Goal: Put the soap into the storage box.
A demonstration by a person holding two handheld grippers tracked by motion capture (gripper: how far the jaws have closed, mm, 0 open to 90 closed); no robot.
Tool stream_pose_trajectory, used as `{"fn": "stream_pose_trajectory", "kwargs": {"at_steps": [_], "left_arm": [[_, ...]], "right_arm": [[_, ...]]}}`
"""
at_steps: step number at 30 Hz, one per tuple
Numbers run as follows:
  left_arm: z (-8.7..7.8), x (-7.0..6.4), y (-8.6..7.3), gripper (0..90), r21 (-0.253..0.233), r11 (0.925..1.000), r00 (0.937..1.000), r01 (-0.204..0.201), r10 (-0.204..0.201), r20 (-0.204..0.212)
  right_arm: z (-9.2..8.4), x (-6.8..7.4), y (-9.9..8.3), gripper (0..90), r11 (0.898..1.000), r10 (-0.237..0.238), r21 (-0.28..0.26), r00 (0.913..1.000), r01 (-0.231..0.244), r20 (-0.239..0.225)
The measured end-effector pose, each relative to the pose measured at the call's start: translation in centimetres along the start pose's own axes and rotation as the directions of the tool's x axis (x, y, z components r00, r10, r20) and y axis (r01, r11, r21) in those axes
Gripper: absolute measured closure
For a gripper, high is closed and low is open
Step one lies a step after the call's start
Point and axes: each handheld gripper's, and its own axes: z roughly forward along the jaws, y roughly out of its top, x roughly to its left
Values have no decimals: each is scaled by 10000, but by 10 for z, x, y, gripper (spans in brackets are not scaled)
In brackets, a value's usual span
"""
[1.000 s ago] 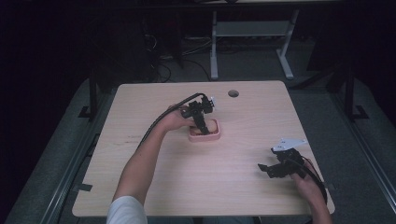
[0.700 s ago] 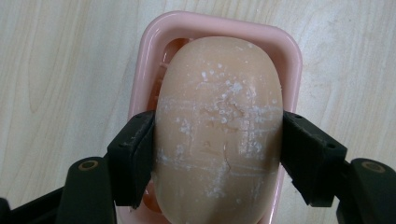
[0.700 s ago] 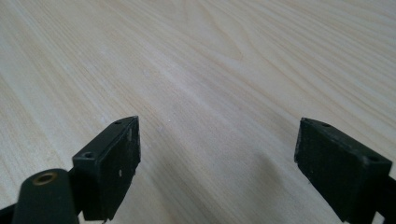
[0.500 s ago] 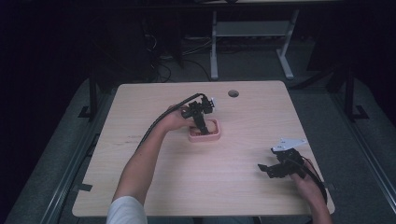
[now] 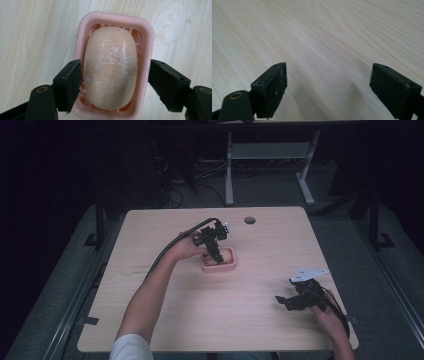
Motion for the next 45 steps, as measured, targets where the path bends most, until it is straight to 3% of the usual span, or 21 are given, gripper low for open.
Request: {"fn": "stream_pose_trajectory", "kwargs": {"at_steps": [8,12,26,28,45], "left_arm": [[-10,-4,-4,265,-114,9999,10000,2,-3,-86],[-17,-7,-9,264,-447,9989,9999,133,-137,-85],[-22,-23,-23,249,-521,9982,9996,282,-283,-21],[-23,-27,-25,240,-486,9987,9996,172,-183,-210],[-33,-44,-48,235,-776,9965,9991,307,-328,-254]], "right_arm": [[-3,-2,-2,138,9997,232,-46,9997,-232,122],[-3,-4,-2,139,9999,91,-82,9998,-90,167],[-2,-2,-1,138,10000,-25,-87,9998,27,213],[-2,-2,-1,138,10000,11,-50,9998,-9,222],[-1,-1,0,138,9999,65,-83,9993,-62,366]]}}
